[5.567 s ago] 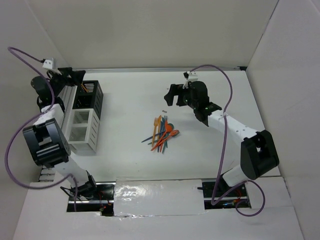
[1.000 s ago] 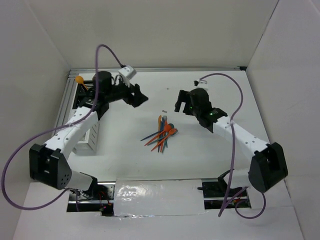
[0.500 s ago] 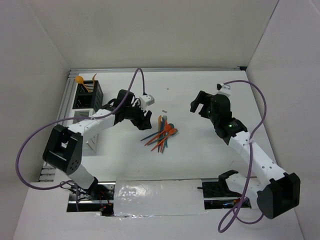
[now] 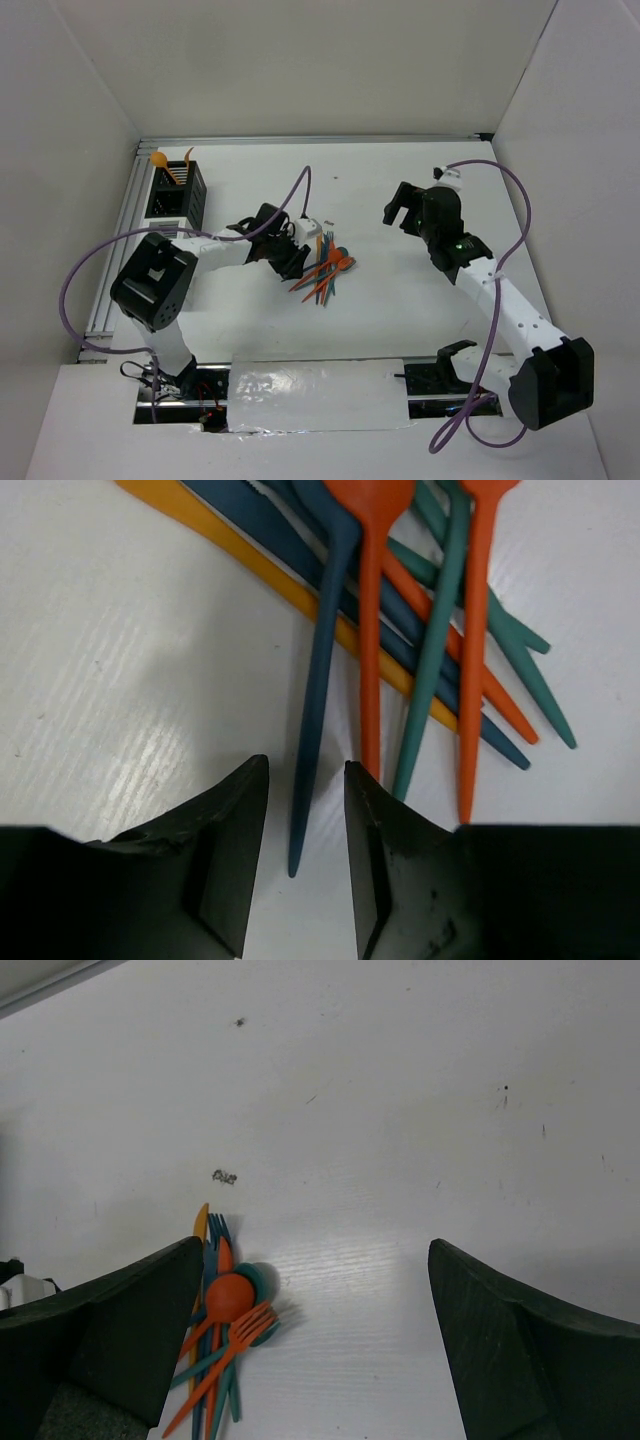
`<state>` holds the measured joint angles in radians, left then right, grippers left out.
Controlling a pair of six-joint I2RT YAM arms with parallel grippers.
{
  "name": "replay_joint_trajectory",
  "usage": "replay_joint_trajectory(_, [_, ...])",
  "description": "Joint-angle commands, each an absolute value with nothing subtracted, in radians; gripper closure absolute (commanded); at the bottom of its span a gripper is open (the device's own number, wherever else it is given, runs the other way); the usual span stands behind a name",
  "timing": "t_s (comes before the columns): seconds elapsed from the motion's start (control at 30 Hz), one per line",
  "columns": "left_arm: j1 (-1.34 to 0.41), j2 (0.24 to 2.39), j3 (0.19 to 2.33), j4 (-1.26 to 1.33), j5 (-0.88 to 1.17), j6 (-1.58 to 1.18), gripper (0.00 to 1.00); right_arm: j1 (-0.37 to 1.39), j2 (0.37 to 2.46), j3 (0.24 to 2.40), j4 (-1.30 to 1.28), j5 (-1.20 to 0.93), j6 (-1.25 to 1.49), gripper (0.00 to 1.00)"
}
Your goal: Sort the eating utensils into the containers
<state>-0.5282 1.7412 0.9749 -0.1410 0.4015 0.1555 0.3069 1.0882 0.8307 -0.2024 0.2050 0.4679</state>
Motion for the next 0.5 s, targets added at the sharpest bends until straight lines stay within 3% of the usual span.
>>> replay_joint_trajectory(0.0, [-0.541, 1.773, 0.974, -0.080, 0.351, 0.155, 0.52, 0.289, 1.054, 0.850, -0.161, 0.206, 0.445, 0.00])
replay_joint_trajectory(0.47, [-0.603, 1.885, 1.035, -0.113, 0.261, 0.144, 0.64, 0.278, 1.028, 0.819, -0.161, 0.176, 0.465, 0.00])
